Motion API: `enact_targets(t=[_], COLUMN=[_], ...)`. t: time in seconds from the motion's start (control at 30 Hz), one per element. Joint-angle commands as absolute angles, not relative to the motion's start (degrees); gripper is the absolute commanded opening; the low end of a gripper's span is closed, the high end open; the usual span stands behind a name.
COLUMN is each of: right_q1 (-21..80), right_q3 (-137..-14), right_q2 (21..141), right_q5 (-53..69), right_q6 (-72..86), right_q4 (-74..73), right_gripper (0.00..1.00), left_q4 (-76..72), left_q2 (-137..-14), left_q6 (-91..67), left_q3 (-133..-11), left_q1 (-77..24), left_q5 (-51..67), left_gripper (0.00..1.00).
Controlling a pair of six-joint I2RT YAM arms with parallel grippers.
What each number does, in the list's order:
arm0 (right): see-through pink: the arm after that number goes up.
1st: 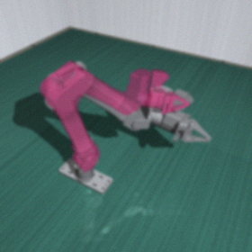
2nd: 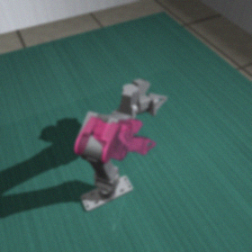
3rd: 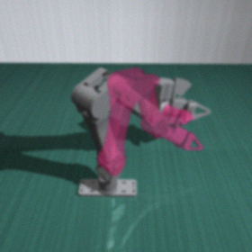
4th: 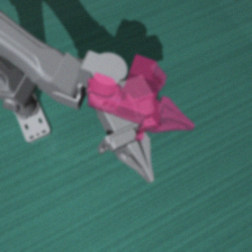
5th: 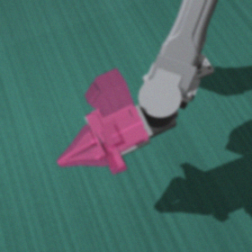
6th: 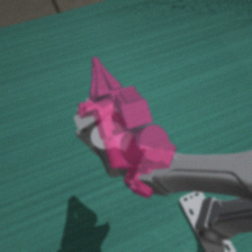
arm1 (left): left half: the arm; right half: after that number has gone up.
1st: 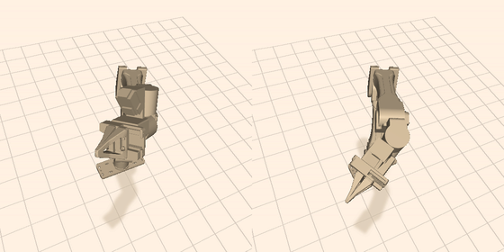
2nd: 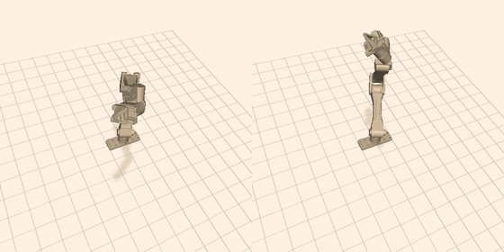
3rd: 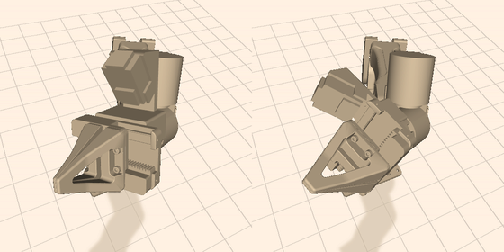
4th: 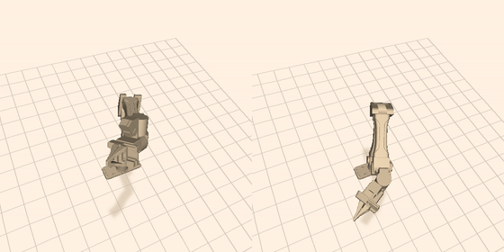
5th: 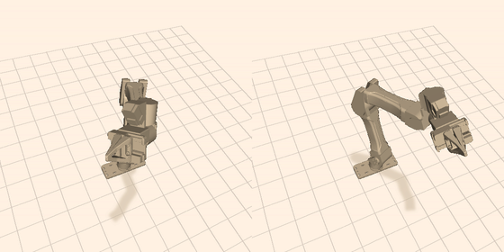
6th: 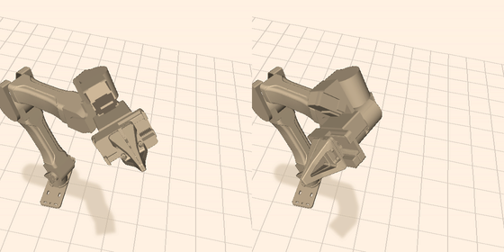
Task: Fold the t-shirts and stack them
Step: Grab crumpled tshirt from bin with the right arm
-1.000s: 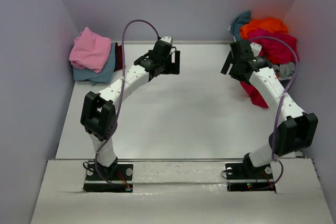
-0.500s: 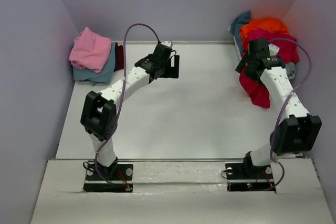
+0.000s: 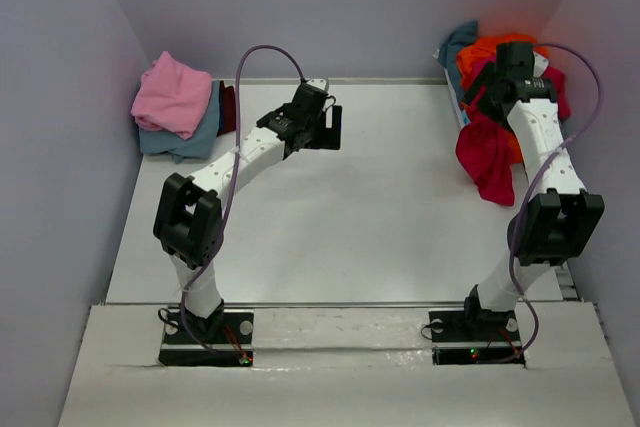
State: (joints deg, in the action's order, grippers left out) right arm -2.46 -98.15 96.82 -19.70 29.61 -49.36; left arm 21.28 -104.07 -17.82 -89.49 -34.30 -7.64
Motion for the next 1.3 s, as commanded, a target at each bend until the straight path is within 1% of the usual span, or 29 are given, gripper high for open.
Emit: enact_targets(t=[0.0,0.13,0.43,0.67,0.97,1.27], right_q1=[-2.37,-2.37,-2.37,-2.37,-2.37,-2.37], right_q3=[-109.06,-110.22,-103.11,-97.57,-97.12,-98.0], right_q2=[99.49,100.9,99.05,98.53,99.14,98.96], right_q5=[-15.3,-15.29,-14.85,-15.47,-14.94,-17.05], right_q6=[28.21,28.12,29.0,29.88,29.88,28.74], right_q4=[-51.06,-52.82,-51.51,-48.96,-47.11,-46.93], right_gripper=[1.0,1.0,1.0,0.98,0.9,0.74], left_q4=[21.01,21.0,20.83,20.83,20.92,21.09], left_q2=[-101.69,-102.04,-102.3,-102.31,-101.6,-101.51], left_q6=[-16.87,-16.88,-16.79,-16.87,-16.61,-16.61], left_q3=[-89.82,-89.91,-89.74,-89.74,-88.77,-89.12], left_q1=[-34.45,-34.45,-34.45,-34.45,-34.45,-34.45], left_q5=[-7.47,-7.65,-7.65,-7.82,-8.44,-8.44], left_gripper=[0.99,0.99,0.99,0.99,0.99,0.99])
